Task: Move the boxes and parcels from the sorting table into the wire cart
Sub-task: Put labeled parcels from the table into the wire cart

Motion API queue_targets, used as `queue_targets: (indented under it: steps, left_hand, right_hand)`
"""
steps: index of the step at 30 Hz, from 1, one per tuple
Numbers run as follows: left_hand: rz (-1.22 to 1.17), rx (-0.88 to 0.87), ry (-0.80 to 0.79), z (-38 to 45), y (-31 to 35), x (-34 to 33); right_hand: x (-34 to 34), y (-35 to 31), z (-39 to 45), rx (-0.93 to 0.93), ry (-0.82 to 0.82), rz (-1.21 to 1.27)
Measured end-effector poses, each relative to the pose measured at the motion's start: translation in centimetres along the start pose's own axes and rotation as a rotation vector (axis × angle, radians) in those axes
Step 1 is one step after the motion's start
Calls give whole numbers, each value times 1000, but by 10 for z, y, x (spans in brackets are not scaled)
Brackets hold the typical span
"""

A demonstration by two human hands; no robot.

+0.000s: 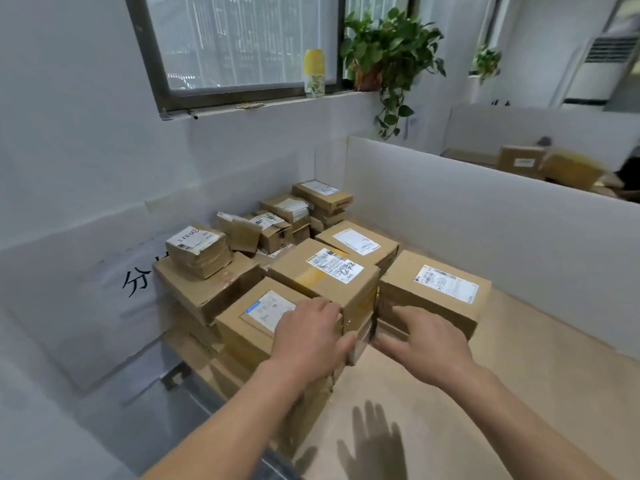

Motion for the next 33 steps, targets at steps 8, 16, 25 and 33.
queue_targets:
  steps: [8, 16, 25, 33]
  left_hand:
    - [-55, -94, -29, 57, 57, -37]
    - [-99, -20, -91, 109, 85, -80]
    - [-181, 105, -139, 141, 101, -117]
    - [-240, 195, -123, 143, 95, -139]
  right_hand:
    - [-7, 85, 26, -170, 0, 14]
    - [-21, 155, 100, -235, -33, 33]
    - [-38, 209, 170, -231, -112, 16]
    - [-42, 216, 167, -322, -105, 98]
Point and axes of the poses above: each hand's wrist, its own z-axis towards the middle knuckle, its own x-axis out of the back of the hand, y = z × x, the point moved 1 cm from there along z, towards the middle knuckle, and after that the axes turned 5 degrees about -z, right-handed, at the moved point
